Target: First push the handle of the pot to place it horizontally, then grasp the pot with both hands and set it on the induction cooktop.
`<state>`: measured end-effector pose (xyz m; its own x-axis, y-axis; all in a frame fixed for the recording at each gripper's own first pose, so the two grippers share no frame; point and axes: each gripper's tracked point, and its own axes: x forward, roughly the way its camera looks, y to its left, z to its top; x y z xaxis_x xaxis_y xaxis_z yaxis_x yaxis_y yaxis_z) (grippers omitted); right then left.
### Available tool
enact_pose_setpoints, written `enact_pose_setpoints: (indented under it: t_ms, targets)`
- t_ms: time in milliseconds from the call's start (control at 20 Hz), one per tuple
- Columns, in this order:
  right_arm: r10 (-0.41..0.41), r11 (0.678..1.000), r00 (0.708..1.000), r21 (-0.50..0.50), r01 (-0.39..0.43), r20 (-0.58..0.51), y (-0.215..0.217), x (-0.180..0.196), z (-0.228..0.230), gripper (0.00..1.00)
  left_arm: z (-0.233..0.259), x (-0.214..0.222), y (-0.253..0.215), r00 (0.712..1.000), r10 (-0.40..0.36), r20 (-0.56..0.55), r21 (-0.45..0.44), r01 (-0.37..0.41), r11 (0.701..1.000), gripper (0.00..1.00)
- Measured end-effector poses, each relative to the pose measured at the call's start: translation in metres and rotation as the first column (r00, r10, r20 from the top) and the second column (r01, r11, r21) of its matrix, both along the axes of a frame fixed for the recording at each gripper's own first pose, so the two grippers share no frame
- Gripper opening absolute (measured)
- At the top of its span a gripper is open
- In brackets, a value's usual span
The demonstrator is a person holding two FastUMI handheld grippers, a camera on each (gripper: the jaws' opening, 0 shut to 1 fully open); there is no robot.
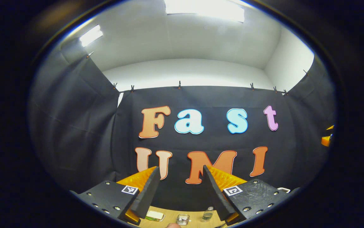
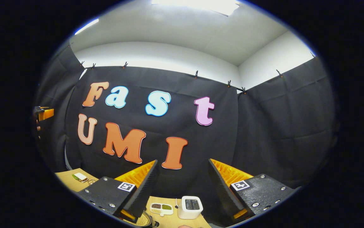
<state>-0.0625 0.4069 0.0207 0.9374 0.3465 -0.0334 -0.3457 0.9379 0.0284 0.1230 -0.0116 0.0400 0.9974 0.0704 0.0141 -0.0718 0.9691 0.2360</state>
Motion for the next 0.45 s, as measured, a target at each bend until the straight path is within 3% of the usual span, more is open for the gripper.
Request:
enact_pose_setpoints:
  t_ms: [250,450]
  targets:
    - [-0.006,1.000,0.999,0.007,0.006,0.035,-0.008,0.002,0.035,0.95,0.046,-0.009,-0.021,0.996,-0.032,0.082,0.049,0.028,0.998,0.82]
    - [-0.005,1.000,0.998,0.022,0.004,0.055,-0.010,0.007,0.054,0.95,0.046,-0.017,-0.043,0.995,-0.067,0.073,0.041,0.064,0.997,0.80]
